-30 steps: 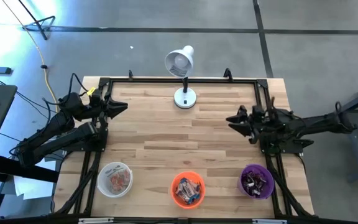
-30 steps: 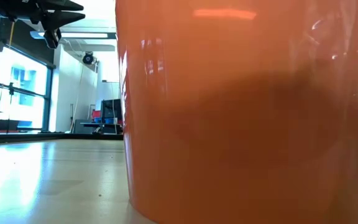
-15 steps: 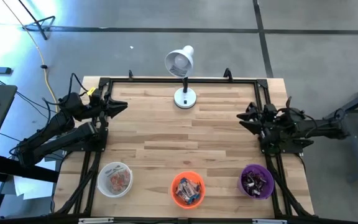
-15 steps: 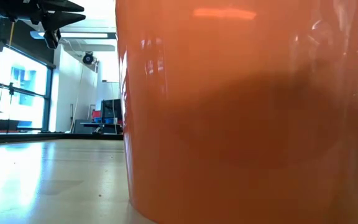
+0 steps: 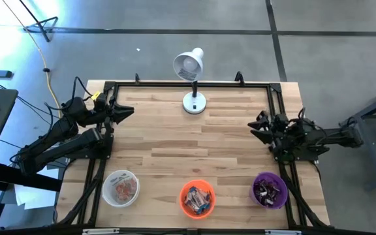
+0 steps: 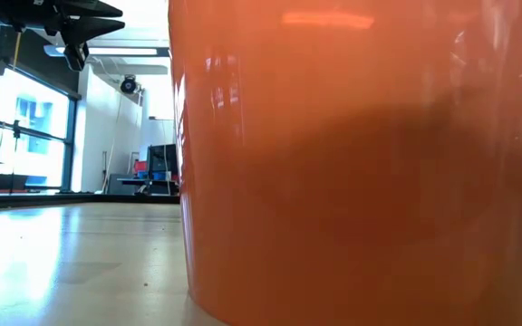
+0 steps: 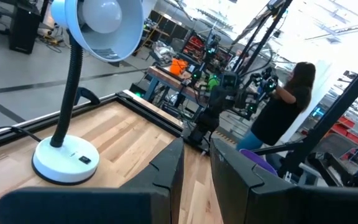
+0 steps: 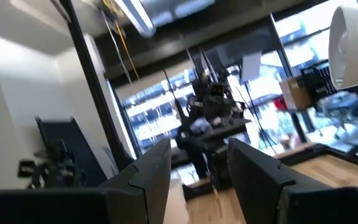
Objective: Organize candy in baskets
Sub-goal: Return to Home Position
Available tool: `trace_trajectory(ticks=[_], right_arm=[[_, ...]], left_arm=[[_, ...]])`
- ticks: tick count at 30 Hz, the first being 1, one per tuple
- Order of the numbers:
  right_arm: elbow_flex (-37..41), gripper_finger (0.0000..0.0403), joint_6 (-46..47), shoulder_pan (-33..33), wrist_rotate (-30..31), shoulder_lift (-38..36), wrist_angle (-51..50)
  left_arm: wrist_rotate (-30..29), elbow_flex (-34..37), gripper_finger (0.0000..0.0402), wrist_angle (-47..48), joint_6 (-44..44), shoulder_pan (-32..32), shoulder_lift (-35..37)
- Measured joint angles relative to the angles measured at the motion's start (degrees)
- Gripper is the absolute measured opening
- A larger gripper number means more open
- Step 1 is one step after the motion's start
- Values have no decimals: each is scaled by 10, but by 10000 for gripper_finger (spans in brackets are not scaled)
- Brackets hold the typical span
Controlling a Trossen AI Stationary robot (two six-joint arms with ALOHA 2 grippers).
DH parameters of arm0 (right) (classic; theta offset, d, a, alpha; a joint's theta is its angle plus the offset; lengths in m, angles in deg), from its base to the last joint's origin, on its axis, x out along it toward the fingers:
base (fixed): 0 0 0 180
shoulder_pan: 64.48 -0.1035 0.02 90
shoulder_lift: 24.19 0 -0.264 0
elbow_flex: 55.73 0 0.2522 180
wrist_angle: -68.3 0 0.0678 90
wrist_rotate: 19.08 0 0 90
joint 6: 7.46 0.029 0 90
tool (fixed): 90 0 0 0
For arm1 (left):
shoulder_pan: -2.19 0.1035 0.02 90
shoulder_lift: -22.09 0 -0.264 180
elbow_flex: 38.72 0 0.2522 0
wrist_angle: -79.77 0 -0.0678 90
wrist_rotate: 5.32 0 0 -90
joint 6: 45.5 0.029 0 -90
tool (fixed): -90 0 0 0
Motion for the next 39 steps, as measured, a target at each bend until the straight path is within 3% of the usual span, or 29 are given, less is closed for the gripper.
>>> trace_trajectory(ticks=[2, 4, 9, 14, 23, 27, 33, 39], right_arm=[[32, 154, 12, 0, 1, -2, 39], [27, 154, 23, -2, 4, 0, 13], [32, 154, -28, -2, -24, -1, 19], [32, 154, -110, -2, -47, -1, -45], [32, 154, -123, -2, -24, 0, -181], [32, 154, -127, -2, -24, 0, -185], [32, 154, -139, -2, -24, 0, -186], [32, 154, -132, -2, -23, 0, -229]], left_arm=[[1, 0, 64, 0, 0, 0, 0], [3, 0, 64, 0, 0, 0, 0], [4, 0, 64, 0, 0, 0, 0], [3, 0, 64, 8, 21, 0, 0], [-48, 2, 64, 91, 123, 0, 0], [-56, 58, 65, 17, 117, 0, 5], [-9, 168, 64, -230, 79, 0, 5], [-8, 208, 64, -248, 68, 0, 4]])
